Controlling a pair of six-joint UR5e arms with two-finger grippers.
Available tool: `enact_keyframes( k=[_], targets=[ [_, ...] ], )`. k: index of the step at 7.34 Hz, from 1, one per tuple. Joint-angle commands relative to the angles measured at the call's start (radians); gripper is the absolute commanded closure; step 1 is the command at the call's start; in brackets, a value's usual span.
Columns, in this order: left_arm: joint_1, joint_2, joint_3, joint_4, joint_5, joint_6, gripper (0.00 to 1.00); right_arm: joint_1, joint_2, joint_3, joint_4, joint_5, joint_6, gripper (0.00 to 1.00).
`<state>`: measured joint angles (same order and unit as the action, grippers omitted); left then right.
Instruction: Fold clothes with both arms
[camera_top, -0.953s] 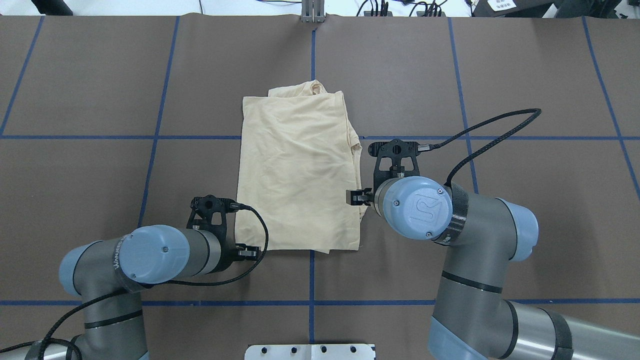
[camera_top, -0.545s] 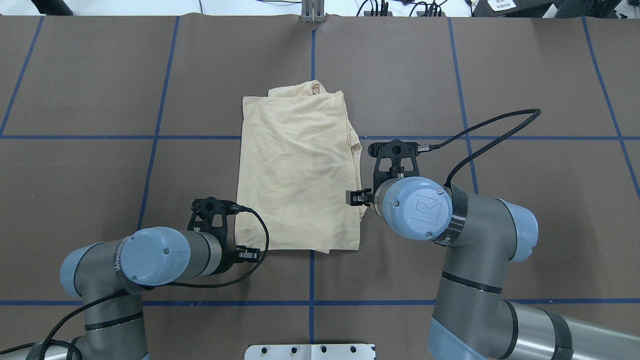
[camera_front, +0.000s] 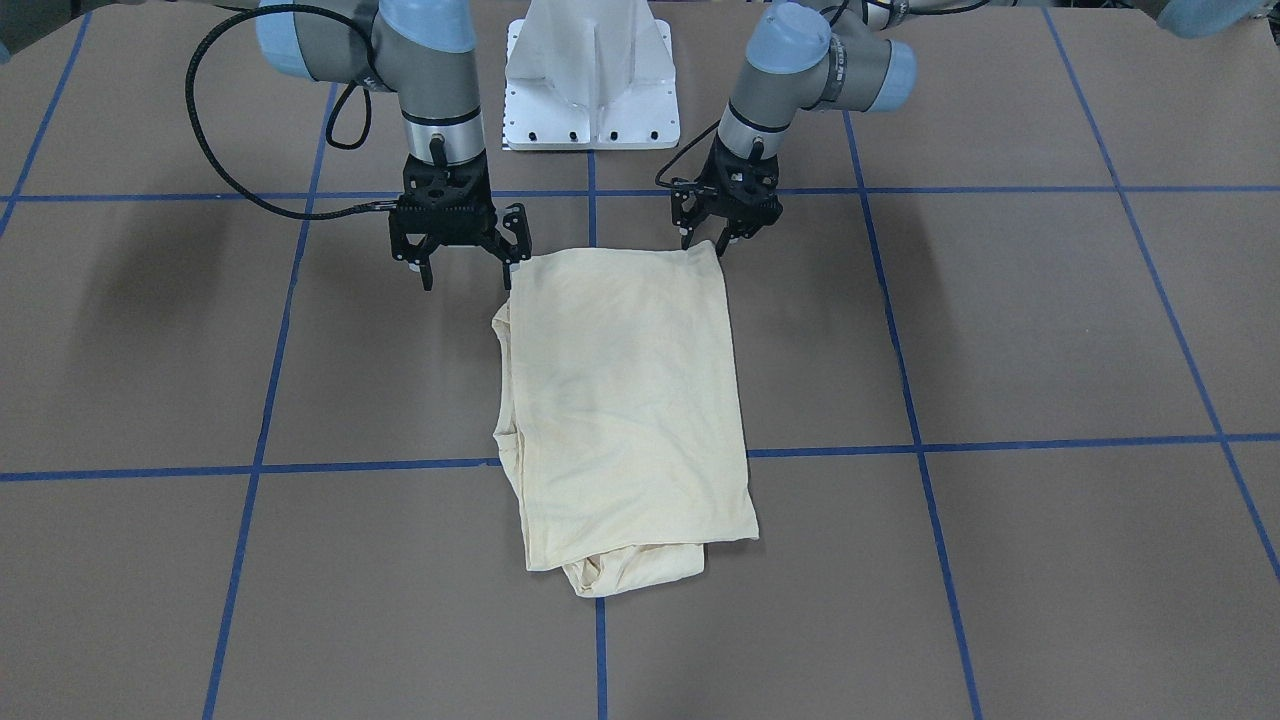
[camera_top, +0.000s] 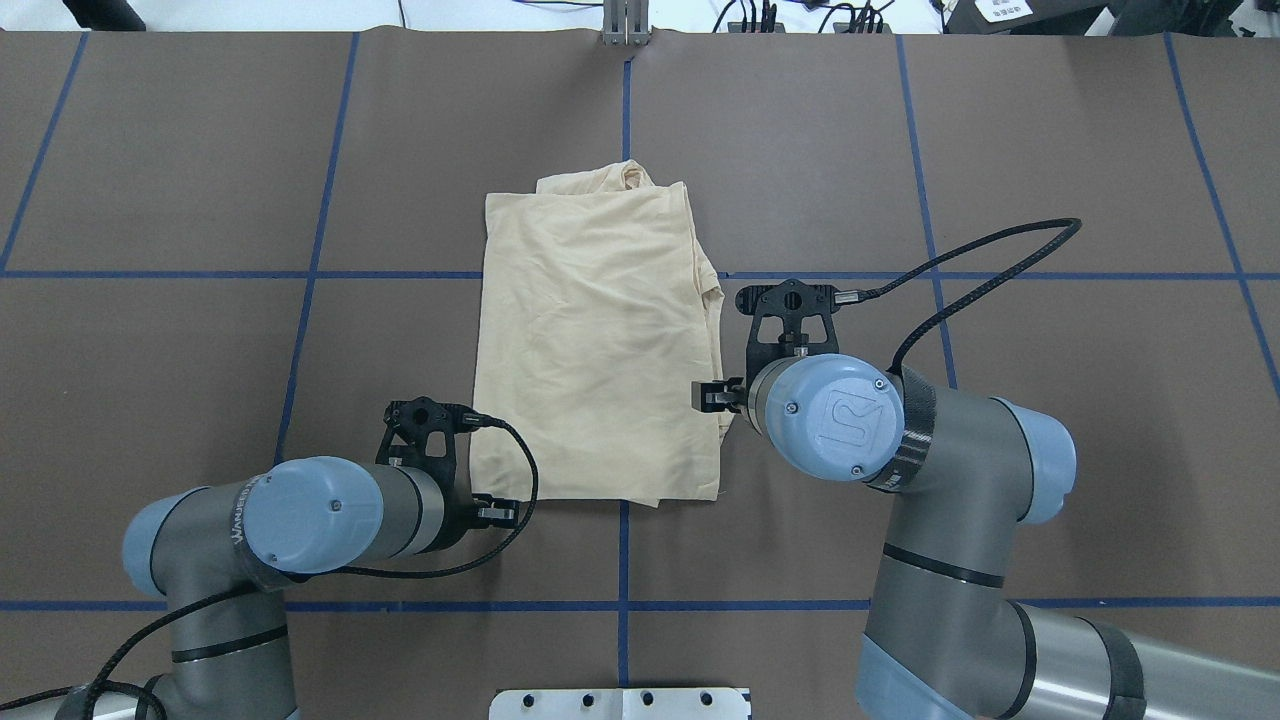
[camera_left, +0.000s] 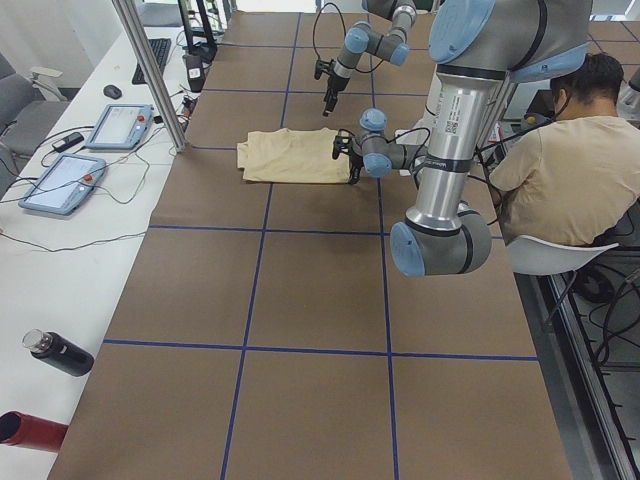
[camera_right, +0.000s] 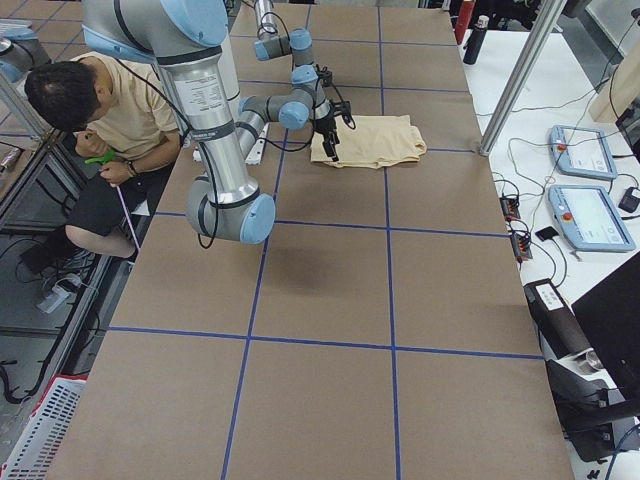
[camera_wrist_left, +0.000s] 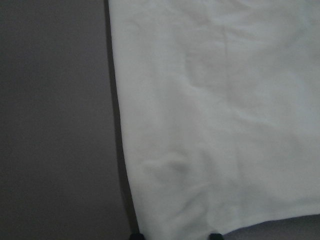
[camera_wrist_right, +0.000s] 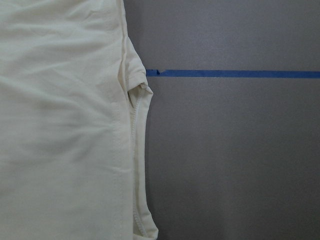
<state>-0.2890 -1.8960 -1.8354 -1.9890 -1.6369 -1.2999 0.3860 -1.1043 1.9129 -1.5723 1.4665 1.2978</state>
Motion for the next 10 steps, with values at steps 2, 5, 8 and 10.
enact_keyframes(
  k=[2,5,8,10],
  targets=[
    [-0.001,0.000,0.002,-0.001,0.000,0.001,0.49,-0.001,0.001,0.000,0.000,0.000,0.000,0.00],
    [-0.001,0.000,0.001,-0.001,0.002,-0.004,1.00,-0.003,0.000,0.000,0.000,0.000,0.000,0.00],
    [-0.001,-0.002,-0.013,-0.001,0.002,-0.002,1.00,-0.058,0.007,-0.017,0.020,-0.055,0.030,0.00],
    [-0.001,-0.002,-0.013,-0.001,0.000,-0.002,1.00,-0.091,0.006,-0.093,0.163,-0.116,0.131,0.05]
  ],
)
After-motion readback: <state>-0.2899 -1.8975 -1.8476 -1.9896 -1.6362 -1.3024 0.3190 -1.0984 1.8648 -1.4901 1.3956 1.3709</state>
